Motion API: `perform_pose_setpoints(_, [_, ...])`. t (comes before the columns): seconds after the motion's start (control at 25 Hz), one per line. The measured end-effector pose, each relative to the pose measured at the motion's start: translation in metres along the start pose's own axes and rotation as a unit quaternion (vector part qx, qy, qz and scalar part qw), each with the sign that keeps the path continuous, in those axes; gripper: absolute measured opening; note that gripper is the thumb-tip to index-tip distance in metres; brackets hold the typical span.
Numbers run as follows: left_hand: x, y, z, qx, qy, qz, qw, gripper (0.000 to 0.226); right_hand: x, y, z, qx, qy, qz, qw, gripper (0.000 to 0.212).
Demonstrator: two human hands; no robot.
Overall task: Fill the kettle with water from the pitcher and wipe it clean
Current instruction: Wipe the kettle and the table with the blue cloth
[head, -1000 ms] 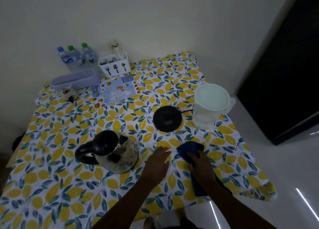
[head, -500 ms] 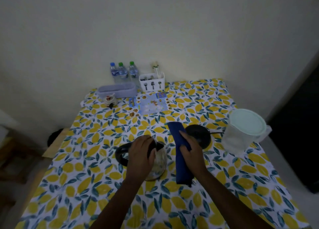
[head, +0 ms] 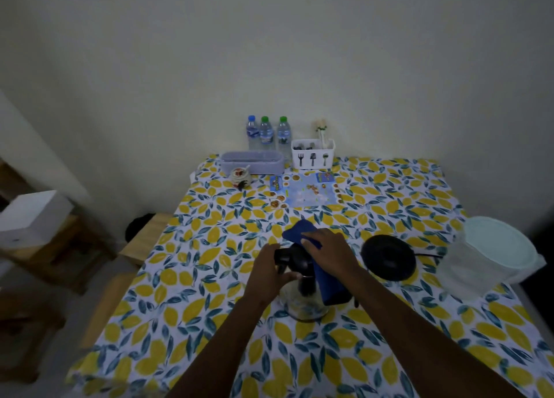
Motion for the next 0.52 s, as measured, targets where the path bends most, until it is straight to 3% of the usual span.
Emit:
perform_pose_setpoints(0.12, [-0.003, 0.003, 0.003, -0.016, 0.068, -0.034, 0.997, 0.058, 0.010, 0.024, -0.009, -0.035, 0.095, 0.061, 0.993, 0.043])
perform_pose_setpoints(0.28, [-0.001, 0.005, 0.007, -0.018, 0.114, -0.052, 0.992, 0.032, 0.017, 0.057, -0.030, -0.092, 0.239, 0.151, 0.955, 0.040])
perform_pose_setpoints(0.52, [0.006, 0.004, 0.011, 0.010, 0.091, -0.027, 0.995, 0.044, 0.028, 0.031, -0.020, -0.107, 0.181, 0.073, 0.975, 0.038])
Point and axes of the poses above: each hand's wrist, its own y-axis away from the middle knuckle, its own z-axis out of the back of the hand, x = y × z, the point moved 1 cm from there along -y, towards the middle knuckle, and after that the axes turned 8 degrees about z, right-handed, at the moved point
